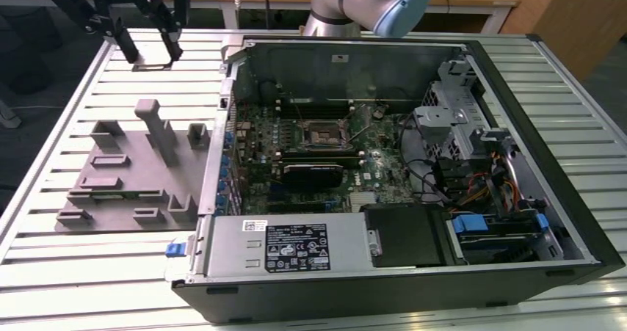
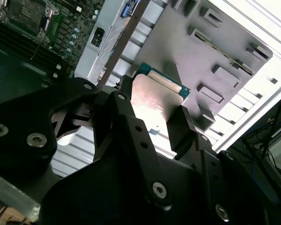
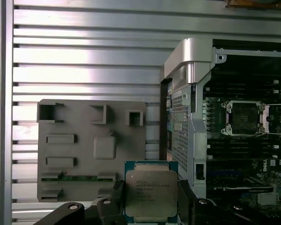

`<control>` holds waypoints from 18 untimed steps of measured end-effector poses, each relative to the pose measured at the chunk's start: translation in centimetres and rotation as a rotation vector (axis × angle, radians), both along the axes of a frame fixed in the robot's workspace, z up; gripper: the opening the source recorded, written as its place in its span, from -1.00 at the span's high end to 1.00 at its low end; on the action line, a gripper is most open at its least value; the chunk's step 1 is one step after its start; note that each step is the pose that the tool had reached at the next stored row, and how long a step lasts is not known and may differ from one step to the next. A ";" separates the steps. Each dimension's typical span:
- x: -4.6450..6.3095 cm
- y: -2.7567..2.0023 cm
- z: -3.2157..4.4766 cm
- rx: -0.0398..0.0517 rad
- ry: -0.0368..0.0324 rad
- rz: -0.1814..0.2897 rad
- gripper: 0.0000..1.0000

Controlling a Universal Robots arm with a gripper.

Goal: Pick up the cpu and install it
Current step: 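Pick up the cpu and move it towards the insertion slot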

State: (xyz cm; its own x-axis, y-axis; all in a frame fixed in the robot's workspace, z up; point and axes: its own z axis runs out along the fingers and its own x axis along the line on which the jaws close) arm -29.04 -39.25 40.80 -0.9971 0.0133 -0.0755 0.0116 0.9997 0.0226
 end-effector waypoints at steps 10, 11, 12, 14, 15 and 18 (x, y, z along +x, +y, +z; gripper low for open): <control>1.6 0.03 0.00 0.0000 0.0000 0.000 -0.08; 1.7 0.03 0.00 -0.0001 0.0001 0.000 -0.08; 1.9 0.04 0.00 0.0000 0.0001 0.000 -0.08; 2.2 0.05 0.00 -0.0001 0.0001 0.000 -0.08; 2.4 0.06 0.00 0.0000 0.0001 0.000 -0.08; 2.9 0.07 0.00 0.0000 0.0000 0.000 -0.08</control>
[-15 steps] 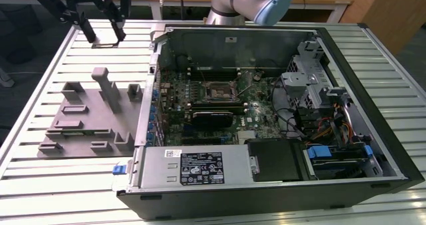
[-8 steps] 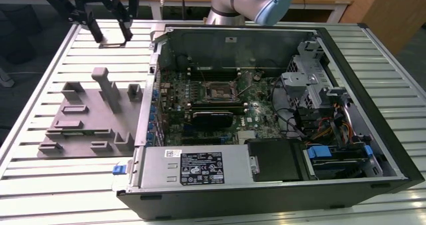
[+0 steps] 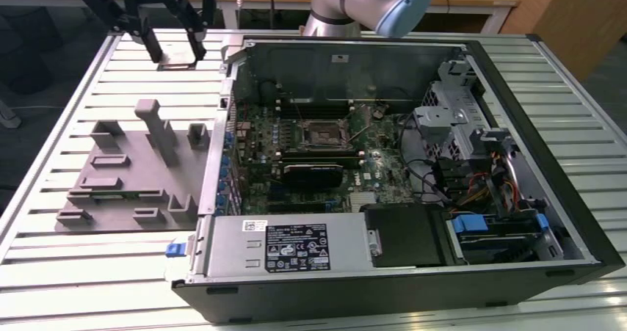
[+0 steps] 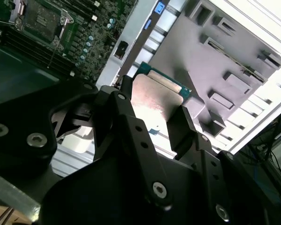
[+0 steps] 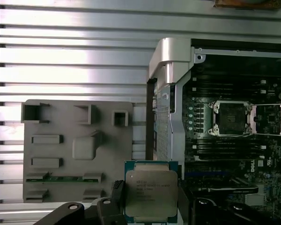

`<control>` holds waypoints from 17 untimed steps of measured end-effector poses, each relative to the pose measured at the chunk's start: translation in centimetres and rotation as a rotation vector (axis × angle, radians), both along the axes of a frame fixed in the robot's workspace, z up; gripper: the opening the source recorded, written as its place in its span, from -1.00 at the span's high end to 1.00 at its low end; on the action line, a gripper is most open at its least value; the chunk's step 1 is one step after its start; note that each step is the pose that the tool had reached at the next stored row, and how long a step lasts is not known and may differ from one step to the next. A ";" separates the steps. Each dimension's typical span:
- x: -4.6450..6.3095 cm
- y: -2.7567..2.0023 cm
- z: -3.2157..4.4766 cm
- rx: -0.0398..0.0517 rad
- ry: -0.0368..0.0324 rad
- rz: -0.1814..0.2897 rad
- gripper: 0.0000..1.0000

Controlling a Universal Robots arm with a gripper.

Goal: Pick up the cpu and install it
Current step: 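Pick up the cpu and move it towards the insertion slot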

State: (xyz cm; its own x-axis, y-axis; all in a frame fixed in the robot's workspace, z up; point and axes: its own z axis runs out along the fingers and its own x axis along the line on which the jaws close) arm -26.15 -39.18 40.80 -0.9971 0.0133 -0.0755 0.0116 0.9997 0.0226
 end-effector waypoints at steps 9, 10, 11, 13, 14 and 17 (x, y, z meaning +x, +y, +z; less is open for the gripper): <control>1.7 0.03 0.00 0.0000 0.0000 0.000 -0.08; 1.9 0.03 0.00 0.0000 0.0000 0.000 -0.08; 2.1 0.04 0.00 -0.0001 0.0000 0.000 -0.08; 2.5 0.04 0.00 0.0000 0.0000 0.000 -0.08; 2.7 0.05 0.00 0.0000 0.0000 0.000 -0.08; 3.2 0.05 0.00 -0.0001 0.0000 0.000 -0.08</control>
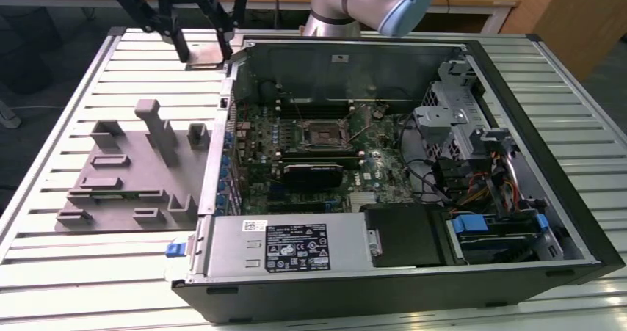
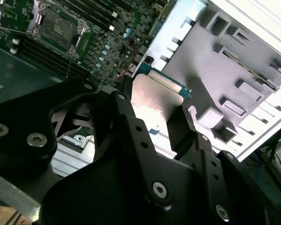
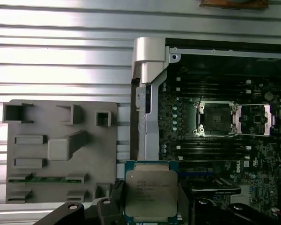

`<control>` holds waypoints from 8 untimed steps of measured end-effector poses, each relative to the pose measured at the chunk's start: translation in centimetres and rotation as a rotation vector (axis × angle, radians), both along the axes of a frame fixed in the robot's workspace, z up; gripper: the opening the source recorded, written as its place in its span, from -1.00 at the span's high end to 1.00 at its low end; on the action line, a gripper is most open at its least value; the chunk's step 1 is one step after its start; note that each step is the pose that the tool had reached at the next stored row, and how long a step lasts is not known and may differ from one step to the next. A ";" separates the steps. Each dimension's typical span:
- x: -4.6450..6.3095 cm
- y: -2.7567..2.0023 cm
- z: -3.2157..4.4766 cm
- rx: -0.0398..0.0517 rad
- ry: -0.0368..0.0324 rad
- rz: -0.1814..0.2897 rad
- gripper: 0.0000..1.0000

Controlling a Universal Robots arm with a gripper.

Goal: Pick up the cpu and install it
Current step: 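Pick up the cpu and move it towards the insertion slot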

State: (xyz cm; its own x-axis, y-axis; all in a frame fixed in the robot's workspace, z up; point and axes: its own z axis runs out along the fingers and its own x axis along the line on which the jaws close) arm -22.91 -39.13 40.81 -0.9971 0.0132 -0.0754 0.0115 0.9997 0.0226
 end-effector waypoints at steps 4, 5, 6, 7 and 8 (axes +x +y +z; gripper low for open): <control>0.8 0.01 0.00 0.0001 0.0000 0.000 -0.08; 1.0 0.02 0.00 0.0001 0.0000 0.000 -0.08; 1.2 0.02 0.00 0.0000 0.0000 0.000 -0.08; 1.4 0.02 0.00 0.0001 -0.0001 0.000 -0.08; 1.6 0.02 0.00 0.0000 0.0000 0.000 -0.08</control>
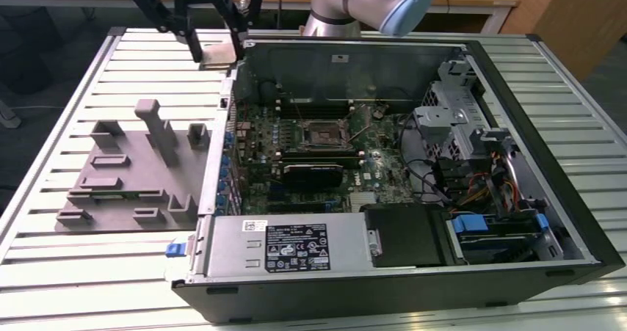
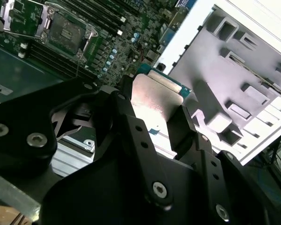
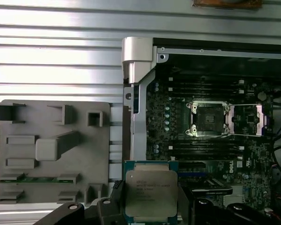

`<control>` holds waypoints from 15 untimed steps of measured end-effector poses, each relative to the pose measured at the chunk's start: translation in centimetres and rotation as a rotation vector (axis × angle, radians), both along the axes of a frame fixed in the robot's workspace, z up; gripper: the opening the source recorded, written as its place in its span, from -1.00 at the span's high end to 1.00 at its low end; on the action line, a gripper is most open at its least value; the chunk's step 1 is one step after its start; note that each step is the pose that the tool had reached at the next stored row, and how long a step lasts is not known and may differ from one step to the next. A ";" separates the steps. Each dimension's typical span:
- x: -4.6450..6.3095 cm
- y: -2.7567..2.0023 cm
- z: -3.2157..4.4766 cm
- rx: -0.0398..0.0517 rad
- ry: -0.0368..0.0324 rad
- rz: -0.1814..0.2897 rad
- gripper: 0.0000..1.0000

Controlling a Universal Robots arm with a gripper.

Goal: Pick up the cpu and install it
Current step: 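Pick up the cpu and move it towards the insertion slot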

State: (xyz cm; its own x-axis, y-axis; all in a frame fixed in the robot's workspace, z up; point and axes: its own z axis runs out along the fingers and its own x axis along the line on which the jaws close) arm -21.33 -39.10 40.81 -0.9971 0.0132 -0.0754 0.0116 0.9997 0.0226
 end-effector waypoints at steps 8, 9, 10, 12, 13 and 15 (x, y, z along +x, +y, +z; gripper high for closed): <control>1.6 0.02 0.00 -0.0001 0.0001 0.000 -0.08; 1.8 0.02 0.00 0.0000 0.0000 0.000 -0.08; 2.0 0.02 0.00 0.0000 0.0000 0.000 -0.08; 2.4 0.03 0.00 0.0001 -0.0001 0.000 -0.08; 2.6 0.03 0.00 0.0000 0.0000 0.000 -0.08; 3.0 0.04 0.00 0.0000 0.0000 0.000 -0.08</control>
State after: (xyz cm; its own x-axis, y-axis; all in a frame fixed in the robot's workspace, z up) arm -18.33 -39.07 40.81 -0.9971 0.0133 -0.0754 0.0116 0.9997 0.0226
